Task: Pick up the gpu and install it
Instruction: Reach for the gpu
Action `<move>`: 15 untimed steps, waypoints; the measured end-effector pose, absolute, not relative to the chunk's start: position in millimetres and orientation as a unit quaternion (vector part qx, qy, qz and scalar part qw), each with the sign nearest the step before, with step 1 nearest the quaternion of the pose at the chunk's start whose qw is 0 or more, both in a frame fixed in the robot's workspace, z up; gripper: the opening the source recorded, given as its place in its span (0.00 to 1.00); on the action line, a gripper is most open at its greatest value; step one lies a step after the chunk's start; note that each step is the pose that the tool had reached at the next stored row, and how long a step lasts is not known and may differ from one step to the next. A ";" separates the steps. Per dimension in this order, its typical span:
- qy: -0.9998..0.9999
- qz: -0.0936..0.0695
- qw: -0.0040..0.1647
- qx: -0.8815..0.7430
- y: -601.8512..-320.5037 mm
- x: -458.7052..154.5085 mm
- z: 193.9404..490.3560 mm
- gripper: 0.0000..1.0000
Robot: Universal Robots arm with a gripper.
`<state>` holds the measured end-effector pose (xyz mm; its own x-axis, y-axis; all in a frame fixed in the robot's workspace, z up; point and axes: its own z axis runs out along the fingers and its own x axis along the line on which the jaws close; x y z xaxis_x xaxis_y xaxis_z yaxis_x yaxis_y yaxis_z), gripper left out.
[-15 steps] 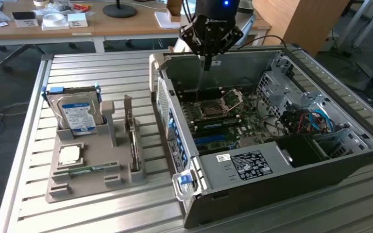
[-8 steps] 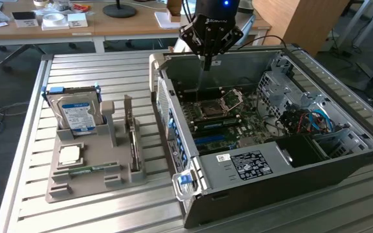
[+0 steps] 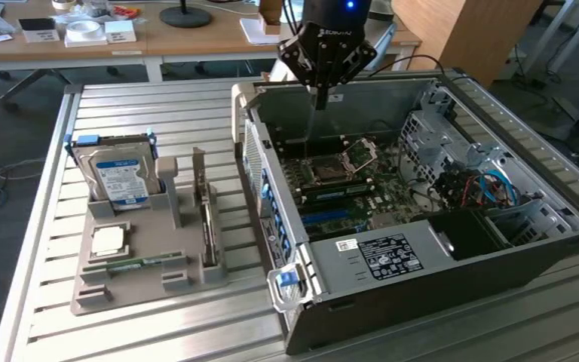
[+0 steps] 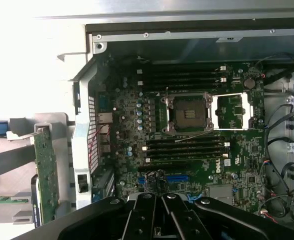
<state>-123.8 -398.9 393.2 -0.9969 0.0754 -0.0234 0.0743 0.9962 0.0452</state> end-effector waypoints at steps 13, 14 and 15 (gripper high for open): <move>0.999 0.022 0.012 0.037 -398.3 -155.2 393.2 0.11; 0.999 0.022 0.013 0.037 -398.1 -159.0 393.2 0.11; 0.999 0.022 0.012 0.037 -397.9 -162.3 393.1 0.11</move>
<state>-162.3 -397.9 393.1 -0.9969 0.0754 -0.0233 0.0743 0.9962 0.0451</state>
